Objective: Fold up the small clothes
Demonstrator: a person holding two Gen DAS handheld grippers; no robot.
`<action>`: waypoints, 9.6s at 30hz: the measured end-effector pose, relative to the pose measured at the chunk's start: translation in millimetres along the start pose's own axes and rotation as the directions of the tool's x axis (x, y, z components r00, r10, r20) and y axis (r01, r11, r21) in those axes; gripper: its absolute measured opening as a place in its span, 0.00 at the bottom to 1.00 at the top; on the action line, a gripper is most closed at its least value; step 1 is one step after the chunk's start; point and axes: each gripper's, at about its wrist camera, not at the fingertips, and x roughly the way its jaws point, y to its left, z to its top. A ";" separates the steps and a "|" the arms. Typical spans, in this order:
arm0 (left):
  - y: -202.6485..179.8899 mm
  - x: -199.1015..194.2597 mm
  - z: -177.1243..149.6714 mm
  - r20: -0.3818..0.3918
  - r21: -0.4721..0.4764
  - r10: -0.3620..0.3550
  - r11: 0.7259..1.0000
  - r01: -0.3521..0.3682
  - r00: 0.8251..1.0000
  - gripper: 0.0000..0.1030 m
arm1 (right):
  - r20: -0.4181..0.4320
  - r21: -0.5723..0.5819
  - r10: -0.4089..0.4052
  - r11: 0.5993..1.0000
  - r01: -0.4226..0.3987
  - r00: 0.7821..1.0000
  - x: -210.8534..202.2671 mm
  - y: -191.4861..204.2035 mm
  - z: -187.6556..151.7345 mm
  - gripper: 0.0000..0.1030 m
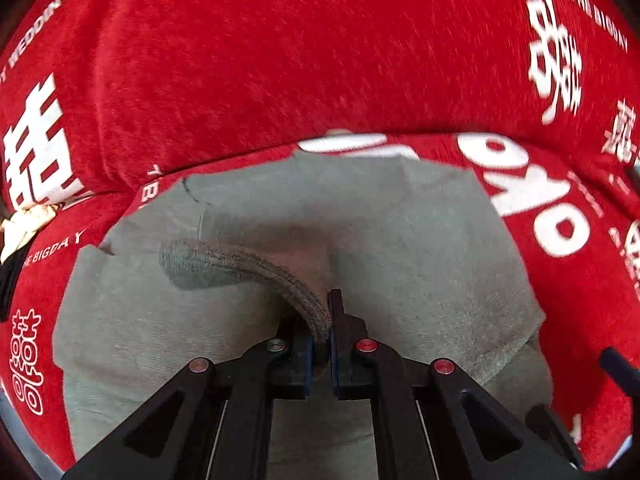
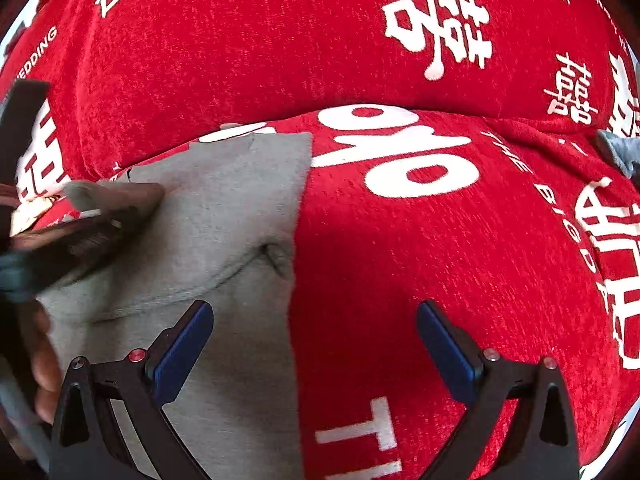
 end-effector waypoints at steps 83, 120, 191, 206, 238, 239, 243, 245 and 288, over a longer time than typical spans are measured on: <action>161.3 -51.0 -150.5 -0.043 -0.119 -0.031 0.993 0.026 0.999 0.97 | -0.069 -0.353 0.015 0.935 -0.038 0.998 0.7 134.6 -63.2 0.79; 141.1 -92.7 -232.3 -0.066 0.013 -0.110 0.994 0.111 0.992 1.00 | -0.064 -0.690 0.133 0.710 -0.140 0.989 -66.3 125.0 -186.5 0.83; 220.7 -108.4 -292.4 -0.247 -0.235 -0.212 0.960 0.154 0.946 1.00 | -0.258 -0.217 0.073 0.967 -0.132 0.963 -91.8 -1.9 -197.7 0.84; 196.8 -107.6 -298.6 -0.330 -0.237 -0.340 0.933 0.272 0.880 0.13 | -0.204 -0.248 0.138 0.951 -0.188 0.969 -104.0 33.6 -188.4 0.14; 251.3 -121.7 -230.8 -0.006 -0.419 -0.447 0.813 0.404 0.895 0.90 | -0.052 -0.093 0.397 0.911 -0.401 0.916 -74.3 32.0 -95.7 0.62; 246.3 -117.2 -230.9 -0.022 -0.417 -0.447 0.817 0.398 0.894 0.90 | -0.060 -0.095 0.401 0.909 -0.405 0.914 -70.2 34.7 -94.5 0.62; 224.7 -103.3 -224.1 -0.066 -0.396 -0.411 0.847 0.355 0.909 0.84 | -0.084 -0.088 0.406 0.906 -0.413 0.910 -56.3 42.8 -91.2 0.62; 215.4 -101.6 -220.9 -0.075 -0.379 -0.406 0.856 0.350 0.911 0.77 | -0.087 -0.103 0.409 0.903 -0.417 0.908 -54.8 47.2 -91.9 0.61; 234.3 -156.5 -159.0 0.053 -0.334 -0.380 0.865 0.375 0.924 0.09 | 0.043 -0.149 0.520 0.847 -0.509 0.853 -121.2 64.3 -37.8 0.12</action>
